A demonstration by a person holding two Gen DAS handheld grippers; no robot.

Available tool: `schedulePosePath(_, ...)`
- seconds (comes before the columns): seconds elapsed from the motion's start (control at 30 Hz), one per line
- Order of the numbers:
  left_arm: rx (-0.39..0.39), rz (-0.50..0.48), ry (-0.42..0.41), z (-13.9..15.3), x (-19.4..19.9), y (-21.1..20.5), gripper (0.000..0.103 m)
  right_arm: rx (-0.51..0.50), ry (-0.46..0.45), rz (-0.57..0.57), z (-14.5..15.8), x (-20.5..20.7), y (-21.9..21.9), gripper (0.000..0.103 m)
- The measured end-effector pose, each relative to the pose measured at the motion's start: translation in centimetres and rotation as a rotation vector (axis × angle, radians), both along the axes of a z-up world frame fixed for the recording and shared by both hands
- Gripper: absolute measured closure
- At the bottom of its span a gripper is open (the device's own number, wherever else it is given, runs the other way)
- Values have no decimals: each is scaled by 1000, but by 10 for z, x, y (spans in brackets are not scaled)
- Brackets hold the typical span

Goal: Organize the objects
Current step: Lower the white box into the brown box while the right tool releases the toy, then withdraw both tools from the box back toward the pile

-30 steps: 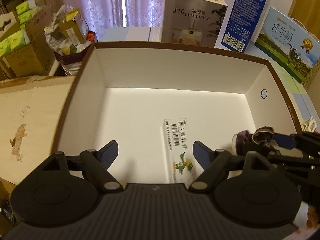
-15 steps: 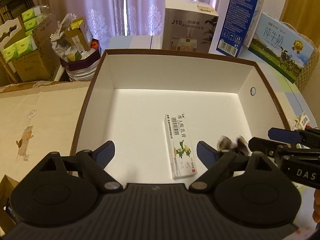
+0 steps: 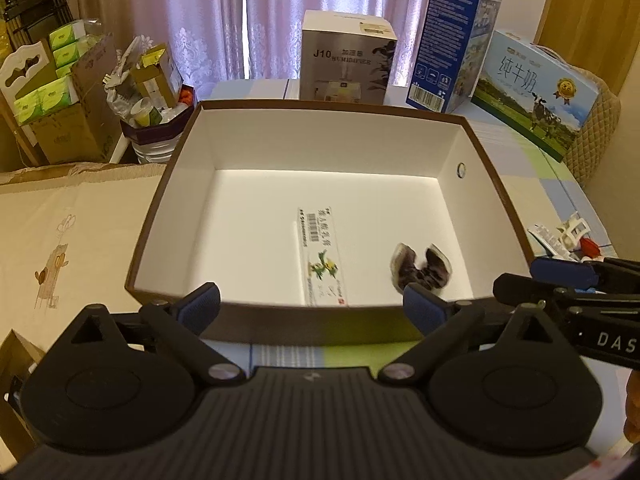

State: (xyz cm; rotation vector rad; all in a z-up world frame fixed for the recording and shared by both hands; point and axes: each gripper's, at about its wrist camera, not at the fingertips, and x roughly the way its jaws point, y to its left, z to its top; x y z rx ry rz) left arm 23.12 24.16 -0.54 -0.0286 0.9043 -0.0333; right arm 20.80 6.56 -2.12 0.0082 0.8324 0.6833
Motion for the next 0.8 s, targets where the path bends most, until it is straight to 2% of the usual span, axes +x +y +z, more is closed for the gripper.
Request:
schedulePosePath(0.37, -4, 32, 0, 4, -39, -43, 1, 5, 8, 62, 7, -22, -54, 52)
schedulePosePath(0.8, -38, -23, 36, -6, -68, -107, 1, 3, 58, 35, 5, -37, -136, 52)
